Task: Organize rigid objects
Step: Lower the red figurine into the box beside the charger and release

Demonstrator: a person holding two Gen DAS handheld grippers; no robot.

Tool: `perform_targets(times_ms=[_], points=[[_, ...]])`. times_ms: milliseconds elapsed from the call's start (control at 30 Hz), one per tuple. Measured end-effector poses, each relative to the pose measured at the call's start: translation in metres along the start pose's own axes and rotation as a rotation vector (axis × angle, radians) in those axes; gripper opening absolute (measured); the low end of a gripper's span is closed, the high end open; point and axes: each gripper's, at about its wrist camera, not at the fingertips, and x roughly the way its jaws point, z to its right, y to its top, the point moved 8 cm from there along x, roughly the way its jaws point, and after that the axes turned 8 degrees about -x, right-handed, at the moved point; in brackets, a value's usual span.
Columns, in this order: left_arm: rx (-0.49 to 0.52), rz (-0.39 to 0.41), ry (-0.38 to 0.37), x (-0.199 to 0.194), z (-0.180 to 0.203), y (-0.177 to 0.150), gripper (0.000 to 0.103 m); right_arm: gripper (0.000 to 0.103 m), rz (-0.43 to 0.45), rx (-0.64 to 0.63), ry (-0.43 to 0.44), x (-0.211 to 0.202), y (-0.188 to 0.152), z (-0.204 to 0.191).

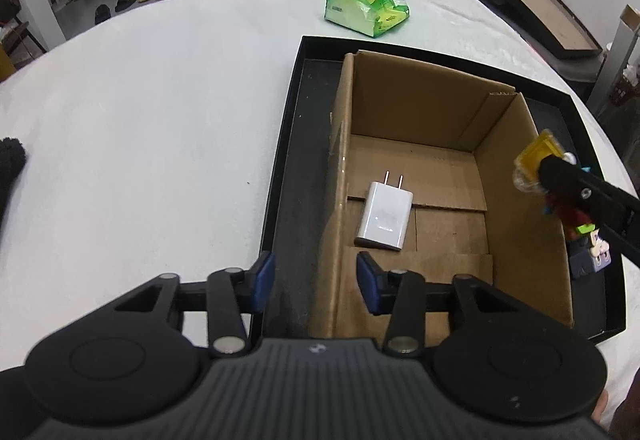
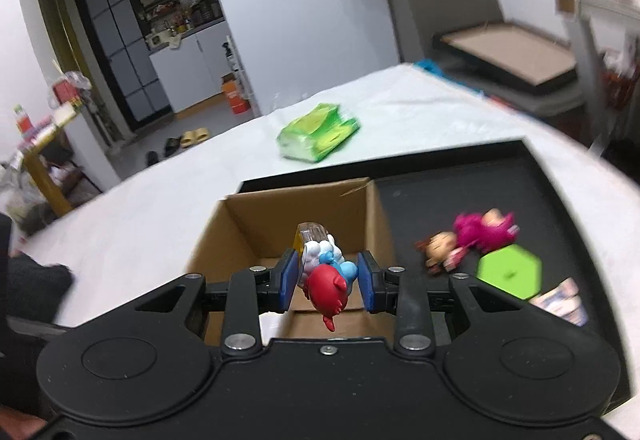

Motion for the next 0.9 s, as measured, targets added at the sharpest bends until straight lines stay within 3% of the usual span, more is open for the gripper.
perform_targets(times_ms=[133,200,367,567,667,900], points=[[-0.005,-0.043,-0.046,0.005,0.001,-0.003,0.02,0.032,-0.015,-0.033,-0.005,0.008,-0.003,-0.01],[0.005,-0.047,-0.061,0.005,0.004,-0.004,0.016,0.032,-0.026,-0.043,-0.014,0.013,-0.005,-0.014],[0.022,-0.04,-0.066,0.002,0.007,-0.003,0.014,0.032,-0.023,-0.061,-0.035,0.02,-0.003,-0.016],[0.023,-0.041,-0.07,0.003,0.005,-0.005,0.014,0.039,0.069,-0.046,-0.042,0.016,0.011,-0.012],[0.025,-0.049,-0.069,0.003,0.006,-0.005,0.014,0.044,0.076,-0.053,-0.064,0.013,0.011,-0.009],[0.04,-0.04,-0.038,-0.002,0.007,-0.005,0.015,0.045,0.059,-0.048,-0.085,0.011,0.007,-0.004]])
